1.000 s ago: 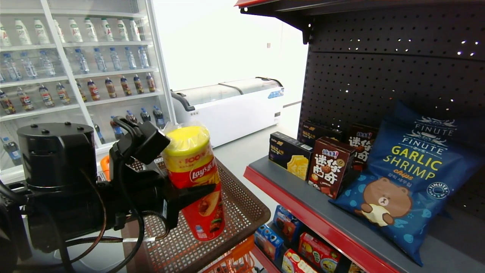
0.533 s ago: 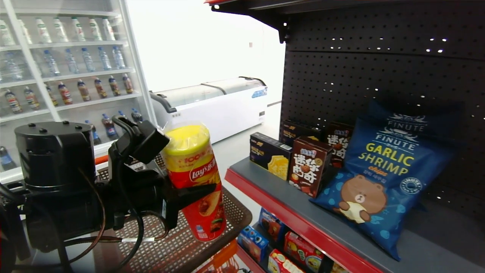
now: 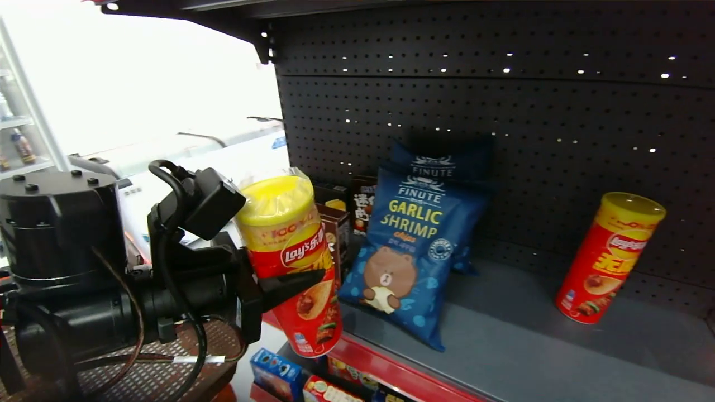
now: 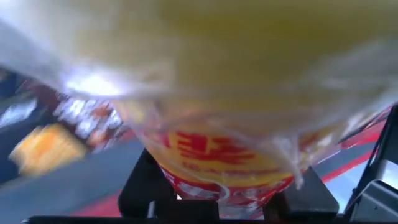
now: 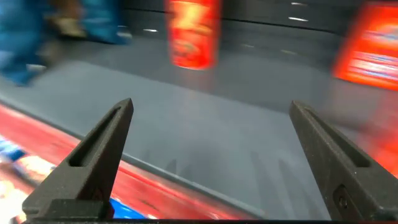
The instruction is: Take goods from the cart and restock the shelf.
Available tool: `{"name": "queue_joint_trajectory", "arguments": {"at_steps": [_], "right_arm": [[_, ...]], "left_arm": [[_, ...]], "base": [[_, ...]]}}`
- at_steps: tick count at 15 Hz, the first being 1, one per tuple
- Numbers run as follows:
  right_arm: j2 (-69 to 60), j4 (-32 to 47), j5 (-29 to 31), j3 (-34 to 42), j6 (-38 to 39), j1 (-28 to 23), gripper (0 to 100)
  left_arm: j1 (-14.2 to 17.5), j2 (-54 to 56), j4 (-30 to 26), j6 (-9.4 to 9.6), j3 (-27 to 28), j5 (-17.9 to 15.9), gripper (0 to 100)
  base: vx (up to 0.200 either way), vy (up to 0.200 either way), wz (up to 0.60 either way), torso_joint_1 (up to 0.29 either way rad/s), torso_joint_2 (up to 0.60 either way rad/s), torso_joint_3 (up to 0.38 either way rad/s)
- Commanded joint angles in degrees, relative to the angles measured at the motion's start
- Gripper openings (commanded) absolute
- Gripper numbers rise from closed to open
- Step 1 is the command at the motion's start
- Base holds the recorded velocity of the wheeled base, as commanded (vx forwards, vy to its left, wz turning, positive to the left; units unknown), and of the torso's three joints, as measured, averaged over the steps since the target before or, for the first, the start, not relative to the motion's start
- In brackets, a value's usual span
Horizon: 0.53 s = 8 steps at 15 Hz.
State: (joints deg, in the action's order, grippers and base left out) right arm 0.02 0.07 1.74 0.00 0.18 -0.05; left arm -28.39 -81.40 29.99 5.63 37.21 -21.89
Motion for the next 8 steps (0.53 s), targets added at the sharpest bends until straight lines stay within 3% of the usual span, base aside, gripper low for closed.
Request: {"name": "queue_joint_trajectory", "arguments": {"at_steps": [1,8], "right_arm": [[-0.02,0.01,0.01,0.0,-0.01,0.05,100],[-0.02,0.01,0.01,0.0,-0.01,0.05,100]], "left_arm": [[-0.44,0.8,-0.02,-0.01,-0.03,0.01,0],[-1.23,1.33,-0.11,-0.01,0.06,0.01,0]], "base": [[0.0,0.0,-0.6,0.007,0.0,0.002],[0.0,0.0,-0.6,0.002,0.0,0.003]]}}
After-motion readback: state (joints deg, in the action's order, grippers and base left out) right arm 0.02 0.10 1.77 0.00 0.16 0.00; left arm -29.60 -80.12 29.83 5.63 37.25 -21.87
